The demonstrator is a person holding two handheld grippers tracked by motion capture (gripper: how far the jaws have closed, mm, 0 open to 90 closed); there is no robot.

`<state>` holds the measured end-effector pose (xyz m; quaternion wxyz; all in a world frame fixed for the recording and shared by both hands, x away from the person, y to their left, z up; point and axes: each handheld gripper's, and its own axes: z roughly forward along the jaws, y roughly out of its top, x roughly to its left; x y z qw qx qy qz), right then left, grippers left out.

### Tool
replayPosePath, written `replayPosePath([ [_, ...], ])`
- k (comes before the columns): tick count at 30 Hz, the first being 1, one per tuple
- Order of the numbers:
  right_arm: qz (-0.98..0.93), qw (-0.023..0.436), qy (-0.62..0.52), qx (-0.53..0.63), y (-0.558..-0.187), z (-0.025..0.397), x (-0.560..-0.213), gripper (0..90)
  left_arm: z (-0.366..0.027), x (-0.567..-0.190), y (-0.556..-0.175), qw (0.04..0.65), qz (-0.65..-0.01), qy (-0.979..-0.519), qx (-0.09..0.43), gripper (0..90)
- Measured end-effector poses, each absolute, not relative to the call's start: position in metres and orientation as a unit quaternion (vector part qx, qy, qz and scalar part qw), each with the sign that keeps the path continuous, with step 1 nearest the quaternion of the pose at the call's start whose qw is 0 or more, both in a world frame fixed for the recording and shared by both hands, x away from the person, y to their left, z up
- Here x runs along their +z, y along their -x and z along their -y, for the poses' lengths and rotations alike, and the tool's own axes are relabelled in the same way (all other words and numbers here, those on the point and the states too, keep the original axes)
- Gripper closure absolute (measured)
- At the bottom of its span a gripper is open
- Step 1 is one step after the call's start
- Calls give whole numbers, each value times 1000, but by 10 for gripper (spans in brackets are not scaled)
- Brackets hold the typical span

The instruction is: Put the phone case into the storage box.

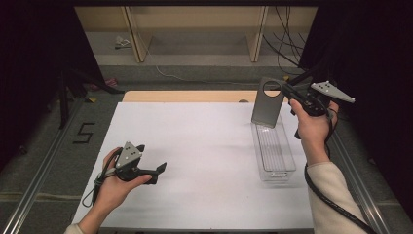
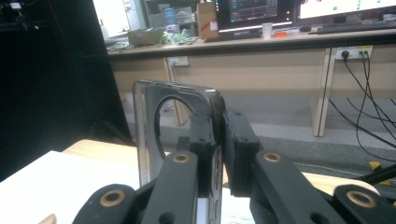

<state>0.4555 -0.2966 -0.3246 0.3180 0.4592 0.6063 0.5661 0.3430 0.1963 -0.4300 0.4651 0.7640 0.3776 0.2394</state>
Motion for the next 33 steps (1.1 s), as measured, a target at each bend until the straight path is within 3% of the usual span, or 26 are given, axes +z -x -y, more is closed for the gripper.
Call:
replayPosePath([
  [33, -605, 334, -466, 552, -458, 305, -327, 835, -196, -430, -343, 467, -378, -763, 241, 32],
])
